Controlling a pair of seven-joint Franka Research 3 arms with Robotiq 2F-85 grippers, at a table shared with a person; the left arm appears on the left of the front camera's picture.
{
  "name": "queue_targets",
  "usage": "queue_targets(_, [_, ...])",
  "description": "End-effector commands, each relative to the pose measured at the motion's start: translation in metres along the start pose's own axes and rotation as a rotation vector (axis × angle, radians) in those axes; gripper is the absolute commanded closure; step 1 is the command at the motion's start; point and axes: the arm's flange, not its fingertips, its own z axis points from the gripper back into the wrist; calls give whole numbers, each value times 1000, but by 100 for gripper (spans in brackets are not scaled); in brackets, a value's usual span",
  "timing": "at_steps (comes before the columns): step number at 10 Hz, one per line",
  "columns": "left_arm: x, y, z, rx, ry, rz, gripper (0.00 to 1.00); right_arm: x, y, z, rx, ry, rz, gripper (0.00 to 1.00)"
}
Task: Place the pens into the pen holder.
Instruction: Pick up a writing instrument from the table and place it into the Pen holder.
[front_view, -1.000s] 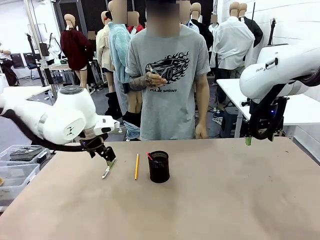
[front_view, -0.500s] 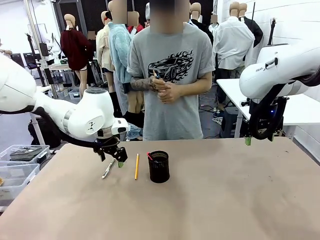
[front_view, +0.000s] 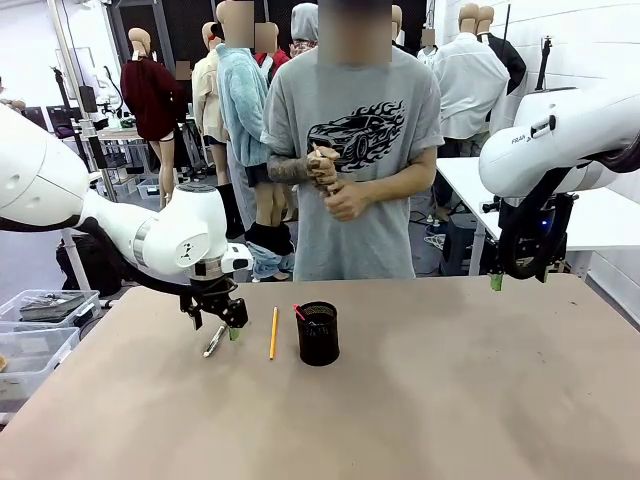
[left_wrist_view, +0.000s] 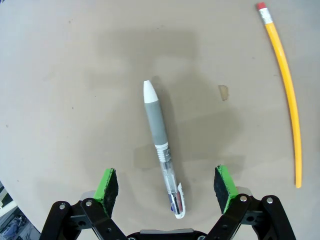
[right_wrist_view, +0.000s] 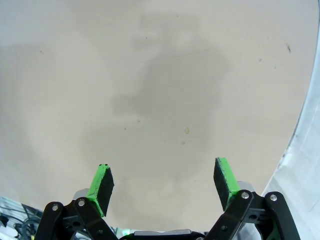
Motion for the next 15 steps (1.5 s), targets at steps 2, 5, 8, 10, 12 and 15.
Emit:
queue_targets(2, [7, 4, -2, -53, 26, 27, 6, 0, 0, 0, 0, 7, 0, 0])
queue_targets(5, [7, 11, -4, -75, 39, 39, 56, 0, 0, 0, 0, 7, 0, 0])
queue_targets(8, [7, 11, -4, -90, 58, 29, 100, 0, 0, 0, 0, 7, 0, 0])
queue_targets(10, [7, 12, -4, -89, 67, 25, 100, 0, 0, 0, 0, 7, 0, 0])
queue_targets(12, [5, 13, -7, -99, 77, 26, 100, 0, 0, 0, 0, 7, 0, 0])
queue_targets(15, [-6, 13, -5, -136, 67, -20, 100, 0, 0, 0, 0, 7, 0, 0])
